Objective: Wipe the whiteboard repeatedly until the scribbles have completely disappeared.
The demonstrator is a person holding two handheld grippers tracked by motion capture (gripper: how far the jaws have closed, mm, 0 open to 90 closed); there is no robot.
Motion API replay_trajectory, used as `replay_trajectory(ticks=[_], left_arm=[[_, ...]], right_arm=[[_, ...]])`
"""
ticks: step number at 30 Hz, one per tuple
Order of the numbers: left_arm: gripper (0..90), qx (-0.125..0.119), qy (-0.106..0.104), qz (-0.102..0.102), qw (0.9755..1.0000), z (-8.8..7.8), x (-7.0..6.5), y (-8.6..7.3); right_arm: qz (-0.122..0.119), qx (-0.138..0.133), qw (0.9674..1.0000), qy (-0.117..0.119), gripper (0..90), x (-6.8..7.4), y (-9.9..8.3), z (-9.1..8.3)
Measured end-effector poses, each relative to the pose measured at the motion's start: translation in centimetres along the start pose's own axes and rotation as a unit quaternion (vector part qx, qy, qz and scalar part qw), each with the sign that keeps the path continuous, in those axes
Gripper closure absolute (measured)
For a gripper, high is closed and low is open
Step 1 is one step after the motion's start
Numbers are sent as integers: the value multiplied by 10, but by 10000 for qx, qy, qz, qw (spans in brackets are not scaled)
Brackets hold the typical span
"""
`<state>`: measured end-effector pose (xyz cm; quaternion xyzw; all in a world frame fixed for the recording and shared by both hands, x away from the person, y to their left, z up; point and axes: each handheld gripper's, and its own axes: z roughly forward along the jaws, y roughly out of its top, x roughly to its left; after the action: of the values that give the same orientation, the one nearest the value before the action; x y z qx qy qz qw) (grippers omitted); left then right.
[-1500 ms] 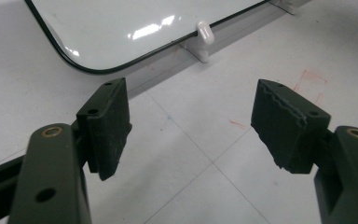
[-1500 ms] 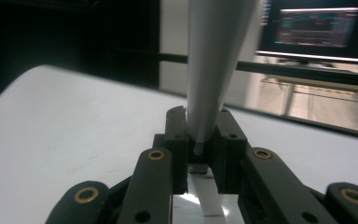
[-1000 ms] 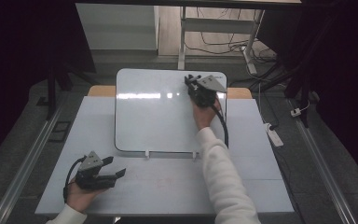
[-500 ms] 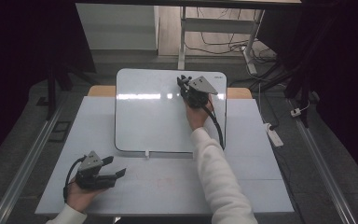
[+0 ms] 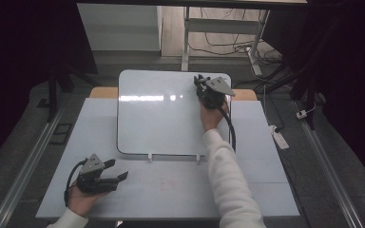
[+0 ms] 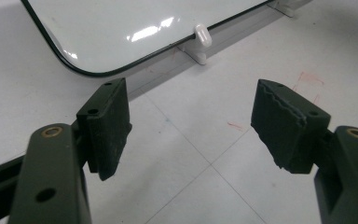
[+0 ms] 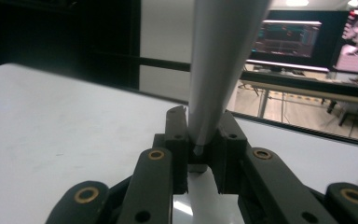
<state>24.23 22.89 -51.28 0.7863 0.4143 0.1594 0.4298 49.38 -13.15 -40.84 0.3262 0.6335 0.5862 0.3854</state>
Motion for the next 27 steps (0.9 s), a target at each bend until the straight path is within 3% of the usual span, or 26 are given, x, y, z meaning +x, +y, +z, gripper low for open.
replay_trajectory(ticks=[2, 4, 6, 7, 9, 11, 13, 15, 16, 17, 20, 21, 22, 25, 27], left_arm=[[287, 21, -8, 3, 10000, 1, 0, 0], [286, 39, -18, 14, 10000, 2, 0, 1], [286, 43, -10, 37, 10000, 1, -1, 1], [287, 34, -9, 39, 10000, 1, -2, 1], [287, 3, 9, 18, 10000, 0, -2, 0], [287, 7, 2, 14, 10000, 0, -1, 0], [286, 25, -8, 10, 10000, 1, 0, 0], [286, 33, -13, 17, 10000, 1, 0, 1], [286, 32, -18, 23, 10000, 1, 0, 1], [286, 35, -21, 34, 10000, 1, -1, 1], [287, 10, -18, 49, 10000, -1, -2, 1], [287, 2, -15, 42, 10000, -1, -2, 1], [287, 0, -16, 31, 10000, 0, -2, 1], [286, 23, -18, 39, 10000, 1, -2, 1], [286, 22, -21, 43, 10000, 1, -2, 1]], right_arm=[[35, 14, 9999, 149, 780, 1, -1, -1], [-143, 108, 9987, 475, 780, 15, -4, 3], [-337, 160, 9976, 585, 780, 25, -5, 4], [-274, 150, 9978, 579, 780, 22, -4, 4], [-63, 68, 9994, 338, 780, 9, -3, 2], [140, 20, 9994, 311, 780, 0, -3, -1], [-9, 75, 9992, 399, 780, 8, -5, -2], [-167, 177, 9973, 689, 779, 21, -9, -2], [-318, 203, 9969, 693, 779, 25, -11, -4], [-341, 194, 9972, 643, 780, 24, -12, -5], [-84, 82, 9997, 213, 780, 3, -10, -11], [17, 64, 9998, 193, 780, -1, -9, -12], [64, 48, 9998, 208, 779, 0, -10, -13], [-156, 126, 9985, 512, 780, 22, -16, -10], [-283, 118, 9978, 587, 780, 30, -19, -9]])
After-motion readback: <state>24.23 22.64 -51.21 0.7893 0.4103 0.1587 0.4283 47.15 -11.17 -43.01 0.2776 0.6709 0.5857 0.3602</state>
